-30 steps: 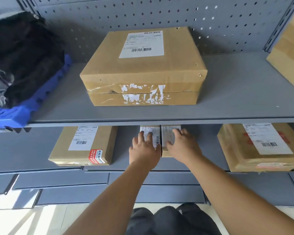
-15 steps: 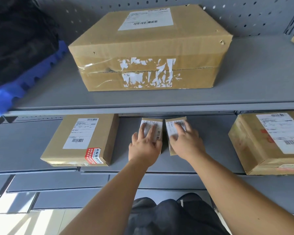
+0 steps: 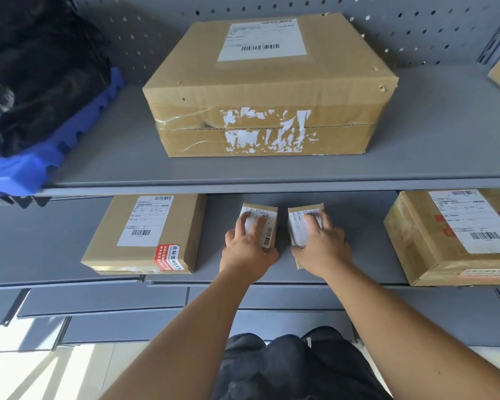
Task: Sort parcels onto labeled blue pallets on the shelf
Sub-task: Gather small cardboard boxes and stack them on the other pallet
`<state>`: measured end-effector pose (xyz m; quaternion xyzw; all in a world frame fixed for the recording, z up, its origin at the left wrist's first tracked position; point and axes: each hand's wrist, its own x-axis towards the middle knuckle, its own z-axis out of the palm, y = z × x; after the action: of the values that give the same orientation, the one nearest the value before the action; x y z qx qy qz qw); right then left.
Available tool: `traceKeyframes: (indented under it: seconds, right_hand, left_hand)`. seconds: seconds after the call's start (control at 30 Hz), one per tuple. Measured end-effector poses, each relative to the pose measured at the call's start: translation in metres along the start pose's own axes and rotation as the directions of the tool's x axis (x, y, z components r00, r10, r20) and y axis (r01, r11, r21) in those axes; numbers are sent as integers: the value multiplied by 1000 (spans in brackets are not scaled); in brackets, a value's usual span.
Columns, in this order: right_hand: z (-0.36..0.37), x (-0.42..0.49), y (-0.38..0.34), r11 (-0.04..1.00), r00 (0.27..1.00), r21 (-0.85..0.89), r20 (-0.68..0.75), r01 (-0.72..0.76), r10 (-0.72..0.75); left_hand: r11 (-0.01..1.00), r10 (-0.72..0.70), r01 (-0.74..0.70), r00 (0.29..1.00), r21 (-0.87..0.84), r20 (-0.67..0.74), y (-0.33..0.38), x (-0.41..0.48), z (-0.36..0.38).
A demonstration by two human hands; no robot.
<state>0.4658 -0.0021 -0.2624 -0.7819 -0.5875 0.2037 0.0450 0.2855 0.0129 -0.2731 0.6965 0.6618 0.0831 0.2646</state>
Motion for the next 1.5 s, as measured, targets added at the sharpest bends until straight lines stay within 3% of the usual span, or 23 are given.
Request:
traceKeyframes:
  seconds: [0.2,0.43,0.83,1.17,1.5]
  right_hand:
    - [-27,-31,-12,998,1000,-65,8,-24,24]
    - [-56,-63,-30,995,999,-95,-51,12,-17]
    - [-77,-122,-65,954,957,-94,-23,286,-289]
    - [-64,-213,-107,848,849,-51,-18,527,-529]
    - [-54,-305,-234,656,655,-55,-39,753,-755]
  left_hand:
    - [999,-14,12,999,37,52,1,-28,-31]
    - [998,-47,47,999,32,12,11,-58,-69]
    - [982,-187,184,968,-30,-165,6,-149,-108]
    - [922,-384,376,853,-93,-355,-16,-274,-129]
    - [845,-527,478,665,-241,-529,-118,-383,-190]
